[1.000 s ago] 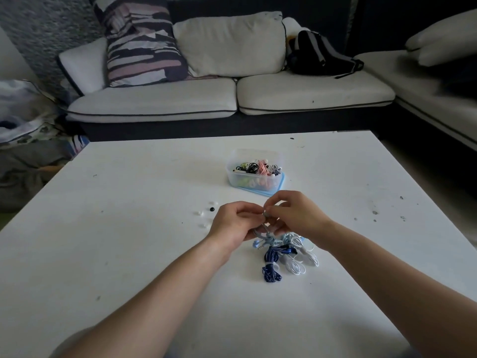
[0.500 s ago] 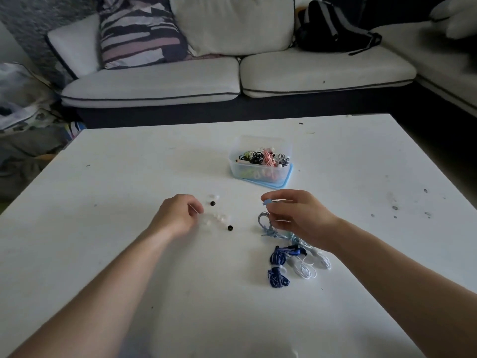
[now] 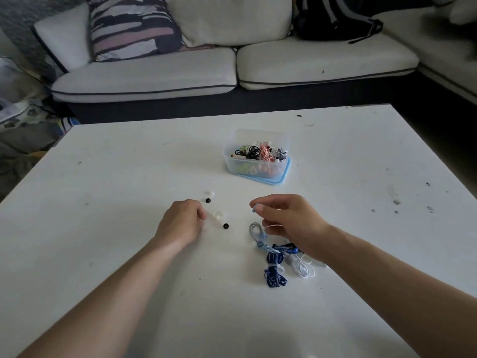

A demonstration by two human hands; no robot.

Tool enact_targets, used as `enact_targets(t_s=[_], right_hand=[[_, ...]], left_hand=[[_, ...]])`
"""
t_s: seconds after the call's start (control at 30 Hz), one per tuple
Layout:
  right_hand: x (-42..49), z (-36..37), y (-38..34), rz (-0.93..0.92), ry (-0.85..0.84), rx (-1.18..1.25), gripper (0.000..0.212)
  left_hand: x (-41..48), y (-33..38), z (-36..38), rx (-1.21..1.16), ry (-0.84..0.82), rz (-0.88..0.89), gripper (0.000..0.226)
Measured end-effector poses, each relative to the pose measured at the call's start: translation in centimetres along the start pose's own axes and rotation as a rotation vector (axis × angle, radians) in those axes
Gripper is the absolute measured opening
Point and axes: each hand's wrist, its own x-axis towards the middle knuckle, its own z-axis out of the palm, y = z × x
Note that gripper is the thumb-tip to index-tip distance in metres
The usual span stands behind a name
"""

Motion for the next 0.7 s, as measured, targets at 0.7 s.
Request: enact_targets(t_s=[0.7], right_hand=[[-2.4, 0.5, -2.3, -0.152, -0.023, 0.108, 0.014]], left_hand=[[-5.4, 8.3, -4.7, -1.457, -0.329, -0.133, 0.012]])
